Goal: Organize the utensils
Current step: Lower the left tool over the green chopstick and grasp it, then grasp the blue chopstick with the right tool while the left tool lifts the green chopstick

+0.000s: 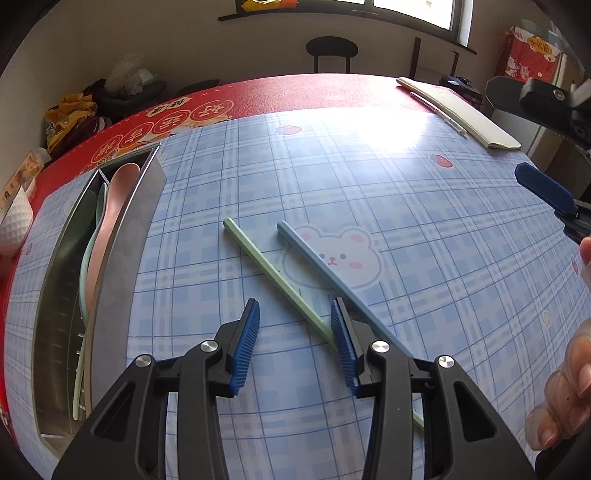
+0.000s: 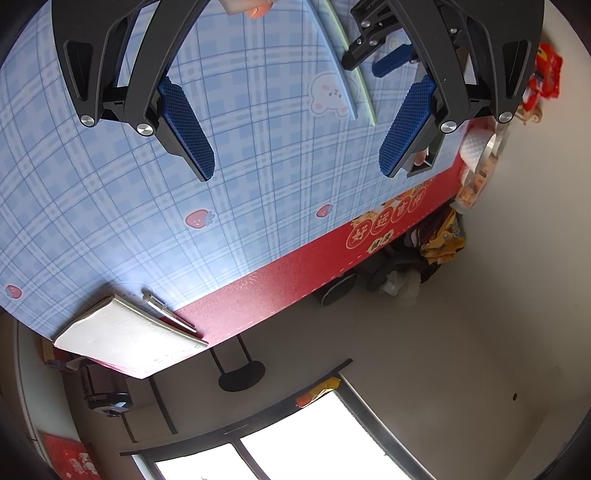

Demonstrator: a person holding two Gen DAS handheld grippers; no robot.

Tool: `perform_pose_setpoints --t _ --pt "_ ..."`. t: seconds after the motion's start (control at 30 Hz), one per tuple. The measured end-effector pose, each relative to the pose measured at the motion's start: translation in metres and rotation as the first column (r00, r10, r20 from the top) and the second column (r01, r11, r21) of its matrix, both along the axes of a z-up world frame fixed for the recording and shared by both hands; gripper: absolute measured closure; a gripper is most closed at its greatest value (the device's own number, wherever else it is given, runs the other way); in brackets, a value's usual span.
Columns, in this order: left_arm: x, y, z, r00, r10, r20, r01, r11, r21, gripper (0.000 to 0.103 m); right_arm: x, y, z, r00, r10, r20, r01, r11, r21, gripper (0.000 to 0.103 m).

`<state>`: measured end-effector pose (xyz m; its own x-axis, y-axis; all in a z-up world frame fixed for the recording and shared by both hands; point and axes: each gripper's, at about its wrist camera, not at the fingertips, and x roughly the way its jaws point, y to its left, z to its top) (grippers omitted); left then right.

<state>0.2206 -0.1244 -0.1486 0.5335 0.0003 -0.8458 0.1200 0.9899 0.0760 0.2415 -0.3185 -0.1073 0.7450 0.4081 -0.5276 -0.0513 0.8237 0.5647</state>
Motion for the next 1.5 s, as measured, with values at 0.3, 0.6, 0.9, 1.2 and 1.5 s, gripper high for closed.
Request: perform_pose_setpoints --t 0.3,0.6,0.9,1.2,1.5 --pt "-0.017 0.023 0.002 0.999 -0.034 -0.023 0.036 0.995 0.096 0.066 -0.001 0.001 0.001 1.0 0.015 -0.004 -0.015 1.0 0.009 0.015" --pt "-0.016 0.02 -0.002 0.998 -0.029 0.058 0.024 0.997 0.076 0.068 0.002 0.006 -0.006 0.999 0.037 -0.03 -0.036 0.999 0.01 0.015" --pt "-0.035 0.03 -0.003 0.992 -0.053 0.117 0.061 0.996 -0.066 0.097 0.001 0.022 -0.001 0.997 0.075 -0.004 -0.075 0.996 -0.051 0.015" --pt "-0.058 0.061 0.031 0.978 -0.038 0.205 0.088 0.967 -0.239 0.097 0.006 0.053 -0.016 0.98 0.189 -0.059 -0.194 0.973 -0.123 0.016" --pt "-0.067 0.108 0.069 0.959 -0.05 0.28 0.143 0.935 -0.325 0.097 -0.005 0.085 -0.011 0.956 0.292 -0.038 -0.293 0.934 -0.206 0.016"
